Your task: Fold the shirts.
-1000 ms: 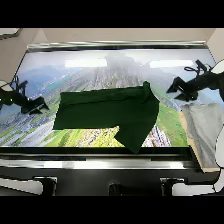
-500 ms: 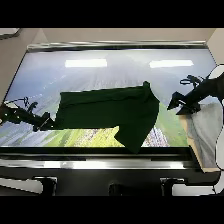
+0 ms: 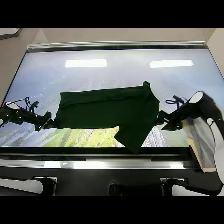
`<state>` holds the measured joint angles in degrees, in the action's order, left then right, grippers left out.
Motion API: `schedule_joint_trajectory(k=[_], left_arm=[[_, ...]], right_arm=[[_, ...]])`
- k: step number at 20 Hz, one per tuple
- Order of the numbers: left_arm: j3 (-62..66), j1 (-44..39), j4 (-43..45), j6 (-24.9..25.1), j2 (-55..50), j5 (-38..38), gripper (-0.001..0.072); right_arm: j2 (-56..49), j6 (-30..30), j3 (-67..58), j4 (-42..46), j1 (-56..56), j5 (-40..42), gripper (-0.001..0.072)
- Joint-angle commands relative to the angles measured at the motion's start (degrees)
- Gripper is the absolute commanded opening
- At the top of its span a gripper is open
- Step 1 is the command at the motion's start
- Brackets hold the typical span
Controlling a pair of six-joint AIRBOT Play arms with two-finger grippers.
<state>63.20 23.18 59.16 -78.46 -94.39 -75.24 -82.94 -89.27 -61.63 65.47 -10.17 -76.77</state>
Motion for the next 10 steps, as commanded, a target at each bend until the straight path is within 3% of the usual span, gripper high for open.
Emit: schedule_joint_trajectory(k=[1, 5, 7, 8, 9, 10], left_arm=[[-0.02, -0.13, 0.09, 0.7, 1.33, 0.28, 0.0027], [-0.02, -0.59, -0.26, 1.64, 3.17, 0.28, 0.0027], [0.0, -1.07, -0.33, 2.03, 3.48, 0.31, 0.0027], [0.0, -1.29, -0.39, 2.03, 3.5, 0.31, 0.0027], [0.04, -1.49, -0.66, 2.03, 3.5, 0.31, 0.0027], [0.46, -1.53, -1.29, 2.08, 3.52, 0.17, 0.0027]], right_arm=[[-0.87, 1.64, 7.61, -4.83, 1.84, 14.23, 0.0477], [-2.38, 1.7, 7.61, -6.54, 1.79, 24.26, 0.0429], [-3.04, 1.66, 7.61, -8.07, 1.79, 26.51, 0.0345], [-3.58, 1.68, 7.61, -9.35, 1.79, 26.38, 0.0259], [-4.04, 1.73, 7.61, -10.8, 1.79, 25.75, 0.0096], [-3.96, 3.1, 7.52, -12.07, 1.79, 24.87, 0.0046]])
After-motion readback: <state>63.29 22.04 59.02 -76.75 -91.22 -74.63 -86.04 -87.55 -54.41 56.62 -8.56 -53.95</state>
